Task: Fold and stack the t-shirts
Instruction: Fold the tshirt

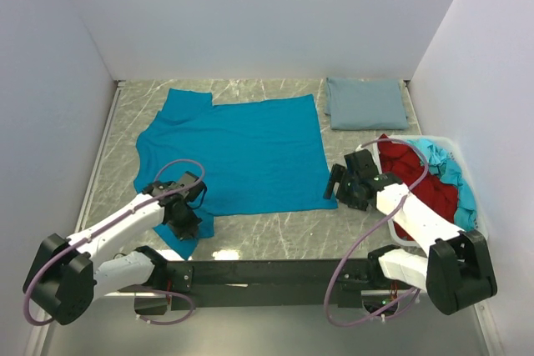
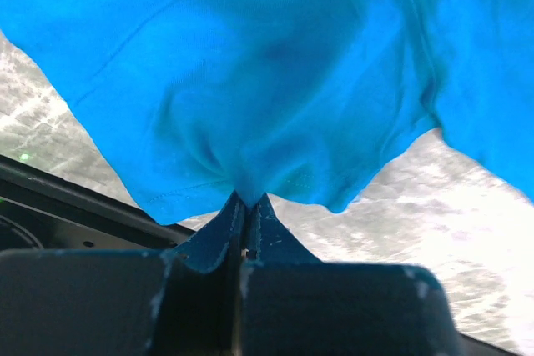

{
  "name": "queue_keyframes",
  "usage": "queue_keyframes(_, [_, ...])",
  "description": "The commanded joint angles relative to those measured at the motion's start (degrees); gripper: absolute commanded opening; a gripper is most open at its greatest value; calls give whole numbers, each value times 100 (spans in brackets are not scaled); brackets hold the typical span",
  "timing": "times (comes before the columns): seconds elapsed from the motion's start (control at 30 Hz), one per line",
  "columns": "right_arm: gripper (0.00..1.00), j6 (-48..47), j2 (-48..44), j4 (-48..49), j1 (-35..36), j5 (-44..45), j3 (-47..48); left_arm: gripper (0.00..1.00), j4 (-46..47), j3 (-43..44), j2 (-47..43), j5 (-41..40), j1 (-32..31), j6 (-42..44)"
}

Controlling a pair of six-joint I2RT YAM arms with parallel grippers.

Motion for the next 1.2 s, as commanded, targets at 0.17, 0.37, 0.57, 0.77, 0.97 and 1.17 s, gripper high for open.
queue_keyframes(0.17, [79, 423, 197, 33, 164, -247, -321, 0, -164, 245, 225, 89, -12, 554])
queue_keyframes(0.37, [65, 467, 663, 350, 270, -159, -224, 0, -269, 376, 207, 2, -12, 650])
queue_keyframes(0.57, [56, 476, 1015, 534, 305, -107, -145, 0, -517, 596, 427, -473, -12, 703])
queue_keyframes(0.77, [19, 441, 1077, 508, 305, 139, -22, 0, -33, 605, 523, -236, -12, 923])
queue_keyframes(0.97, [0, 353, 849, 297, 305, 254, 92, 0, -129, 790, 497, -517, -3, 879])
queue_keyframes(1.17, [0, 265, 656, 174, 305, 236, 276, 0, -242, 1071, 594, -596, 6, 1142])
